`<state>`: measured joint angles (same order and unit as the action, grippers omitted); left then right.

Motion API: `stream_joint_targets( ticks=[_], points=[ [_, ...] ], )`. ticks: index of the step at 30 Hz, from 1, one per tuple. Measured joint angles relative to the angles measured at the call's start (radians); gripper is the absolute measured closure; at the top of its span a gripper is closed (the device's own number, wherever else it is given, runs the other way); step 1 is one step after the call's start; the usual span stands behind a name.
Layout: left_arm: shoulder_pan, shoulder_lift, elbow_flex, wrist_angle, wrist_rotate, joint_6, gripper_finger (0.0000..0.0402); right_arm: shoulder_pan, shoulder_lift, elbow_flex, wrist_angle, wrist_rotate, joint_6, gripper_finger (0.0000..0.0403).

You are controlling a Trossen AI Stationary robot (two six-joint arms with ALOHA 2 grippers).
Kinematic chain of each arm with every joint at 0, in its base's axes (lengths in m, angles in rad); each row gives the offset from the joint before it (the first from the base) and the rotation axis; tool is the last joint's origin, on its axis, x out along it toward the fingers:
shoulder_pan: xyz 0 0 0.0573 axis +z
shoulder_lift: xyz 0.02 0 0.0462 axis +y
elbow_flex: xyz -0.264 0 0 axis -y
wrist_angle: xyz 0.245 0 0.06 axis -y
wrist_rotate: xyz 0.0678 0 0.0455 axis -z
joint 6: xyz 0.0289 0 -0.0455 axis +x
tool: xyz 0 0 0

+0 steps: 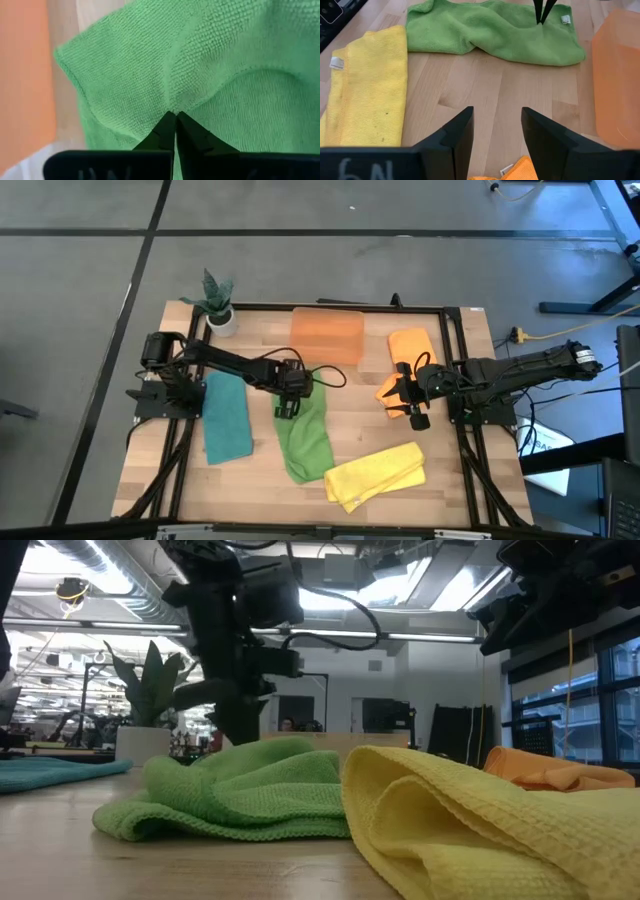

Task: Roll microfiber towels into tight, uniform cylinder then place into a basket
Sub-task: Roll the green microfiber cloth

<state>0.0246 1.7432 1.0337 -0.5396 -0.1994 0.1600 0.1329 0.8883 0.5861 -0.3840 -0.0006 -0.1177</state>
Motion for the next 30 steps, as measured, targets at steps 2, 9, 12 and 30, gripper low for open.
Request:
stream_joint_targets(
  ticks=[2, 9, 12, 30],
  points=[
    [0.0, 0.0, 0.016, -0.042, -0.001, -0.001, 0.0401, 0.0, 0.0, 0.0, 0.0, 0.0, 0.0, 0.0237],
    [-0.002, 0.0, 0.098, -0.191, -0.05, -0.017, 0.0401, 0.0, 0.0, 0.0, 0.0, 0.0, 0.0, 0.0237],
    [-0.003, 0.0, 0.138, -0.296, -0.05, -0.028, 0.0401, 0.0, 0.0, 0.0, 0.0, 0.0, 0.0, 0.0237],
    [-0.014, -0.001, 0.202, -0.569, -0.001, -0.106, 0.0401, 0.0, 0.0, 0.0, -0.002, 0.0, 0.0, 0.0237]
  ],
)
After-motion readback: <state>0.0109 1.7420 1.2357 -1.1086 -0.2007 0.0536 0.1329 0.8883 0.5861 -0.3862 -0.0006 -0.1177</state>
